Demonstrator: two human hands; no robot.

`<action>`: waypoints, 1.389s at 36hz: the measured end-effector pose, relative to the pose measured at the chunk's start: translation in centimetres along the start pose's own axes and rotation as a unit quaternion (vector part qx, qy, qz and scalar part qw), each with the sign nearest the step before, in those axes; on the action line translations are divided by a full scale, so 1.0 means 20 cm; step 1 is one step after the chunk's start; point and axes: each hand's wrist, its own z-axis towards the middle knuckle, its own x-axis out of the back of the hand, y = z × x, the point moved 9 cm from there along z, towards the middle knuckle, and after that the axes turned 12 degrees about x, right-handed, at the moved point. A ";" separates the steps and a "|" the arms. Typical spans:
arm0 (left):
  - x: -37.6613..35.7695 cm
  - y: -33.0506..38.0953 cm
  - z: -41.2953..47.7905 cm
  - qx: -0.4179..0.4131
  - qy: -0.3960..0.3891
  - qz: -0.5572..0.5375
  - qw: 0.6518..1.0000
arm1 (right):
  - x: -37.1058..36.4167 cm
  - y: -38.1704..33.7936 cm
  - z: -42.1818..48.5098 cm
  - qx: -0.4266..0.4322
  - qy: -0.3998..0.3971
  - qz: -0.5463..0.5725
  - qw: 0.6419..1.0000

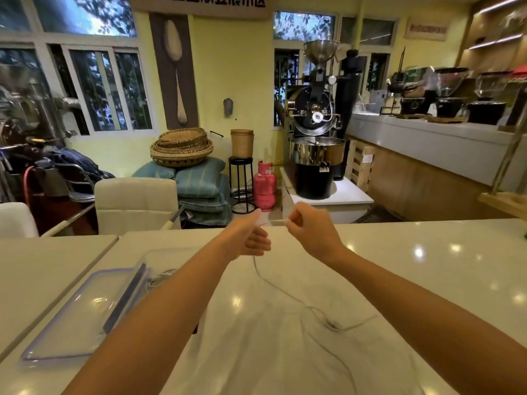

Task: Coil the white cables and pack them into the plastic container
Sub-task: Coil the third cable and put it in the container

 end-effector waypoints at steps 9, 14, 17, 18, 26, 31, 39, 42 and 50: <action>-0.10 0.45 -0.23 -0.131 -0.150 -0.250 0.947 | 0.16 -0.38 -0.01 0.308 0.103 -0.156 0.933; -0.12 0.57 -0.32 -0.188 -0.185 -0.260 0.929 | 0.16 -0.38 -0.01 0.341 0.085 -0.145 0.925; -0.13 0.60 -0.39 -0.220 -0.205 -0.223 0.927 | 0.29 -0.28 0.05 0.267 0.165 -0.037 0.949; -0.13 0.60 -0.40 -0.228 -0.212 -0.211 0.927 | 0.33 -0.23 0.08 0.227 0.191 0.000 0.955; -0.24 0.65 -0.53 -0.288 -0.232 -0.114 0.922 | 0.15 -0.11 0.33 0.062 0.054 0.342 0.936; -0.24 0.69 -0.53 -0.325 -0.197 -0.068 0.923 | 0.05 -0.14 0.34 -0.015 0.076 0.393 0.916; -0.09 0.74 -0.47 -0.321 -0.127 -0.073 0.935 | -0.16 -0.17 0.20 -0.086 -0.003 0.401 0.912; 0.01 0.76 -0.42 -0.337 -0.065 -0.070 0.937 | -0.23 -0.21 0.13 -0.097 -0.067 0.434 0.893; 0.14 0.72 -0.30 -0.343 0.008 0.008 0.939 | -0.09 -0.23 0.08 -0.060 -0.120 0.276 0.952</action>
